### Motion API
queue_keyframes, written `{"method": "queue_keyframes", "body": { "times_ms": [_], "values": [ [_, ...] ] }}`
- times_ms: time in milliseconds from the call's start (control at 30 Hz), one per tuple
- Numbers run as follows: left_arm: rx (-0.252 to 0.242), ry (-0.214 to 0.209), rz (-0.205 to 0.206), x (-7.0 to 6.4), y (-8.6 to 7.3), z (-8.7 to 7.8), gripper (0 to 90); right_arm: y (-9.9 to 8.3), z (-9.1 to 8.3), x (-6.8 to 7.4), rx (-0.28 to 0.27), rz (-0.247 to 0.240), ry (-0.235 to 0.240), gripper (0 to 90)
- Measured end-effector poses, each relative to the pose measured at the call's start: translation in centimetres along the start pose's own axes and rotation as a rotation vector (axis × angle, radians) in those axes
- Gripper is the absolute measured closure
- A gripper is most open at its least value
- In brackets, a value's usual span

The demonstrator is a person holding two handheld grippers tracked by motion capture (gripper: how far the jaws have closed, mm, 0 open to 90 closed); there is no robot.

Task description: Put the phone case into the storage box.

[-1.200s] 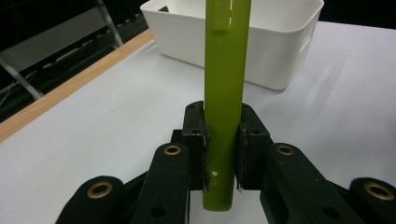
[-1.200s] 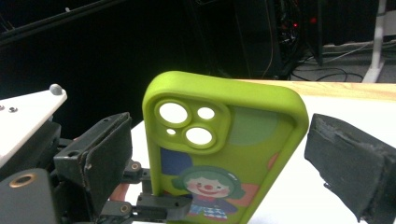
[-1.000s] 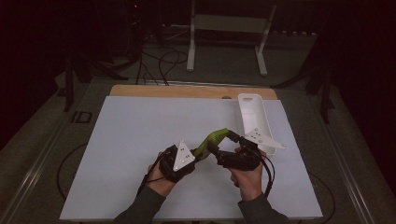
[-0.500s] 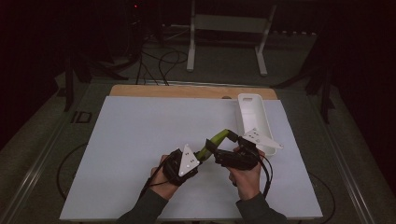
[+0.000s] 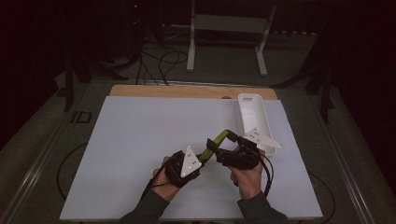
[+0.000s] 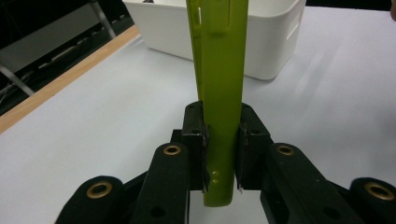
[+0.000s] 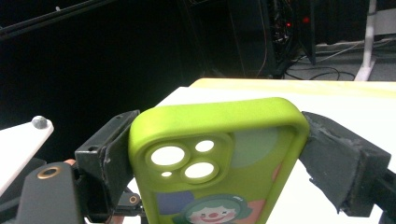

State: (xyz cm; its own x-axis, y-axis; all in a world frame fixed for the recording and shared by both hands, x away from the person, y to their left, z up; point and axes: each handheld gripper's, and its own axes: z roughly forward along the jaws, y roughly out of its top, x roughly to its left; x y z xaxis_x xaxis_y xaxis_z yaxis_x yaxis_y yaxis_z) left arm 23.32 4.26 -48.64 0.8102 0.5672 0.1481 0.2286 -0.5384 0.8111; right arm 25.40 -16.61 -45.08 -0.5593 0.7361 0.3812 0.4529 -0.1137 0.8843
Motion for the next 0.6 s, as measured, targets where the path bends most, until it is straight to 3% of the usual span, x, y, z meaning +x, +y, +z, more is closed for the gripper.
{"method": "queue_keyframes", "body": {
  "times_ms": [333, 600],
  "values": [
    [-0.007, -0.007, -0.007, 0.11, -0.01, 0.02, 74.5, 0.06, 0.03, 0.14, 0.002, -0.007, -0.007, 16.8],
    [0.004, -0.005, -0.034, 0.58, -0.06, -0.06, 58.1, 0.03, 0.27, 0.18, 0.014, -0.006, -0.012, 16.9]
  ]
}}
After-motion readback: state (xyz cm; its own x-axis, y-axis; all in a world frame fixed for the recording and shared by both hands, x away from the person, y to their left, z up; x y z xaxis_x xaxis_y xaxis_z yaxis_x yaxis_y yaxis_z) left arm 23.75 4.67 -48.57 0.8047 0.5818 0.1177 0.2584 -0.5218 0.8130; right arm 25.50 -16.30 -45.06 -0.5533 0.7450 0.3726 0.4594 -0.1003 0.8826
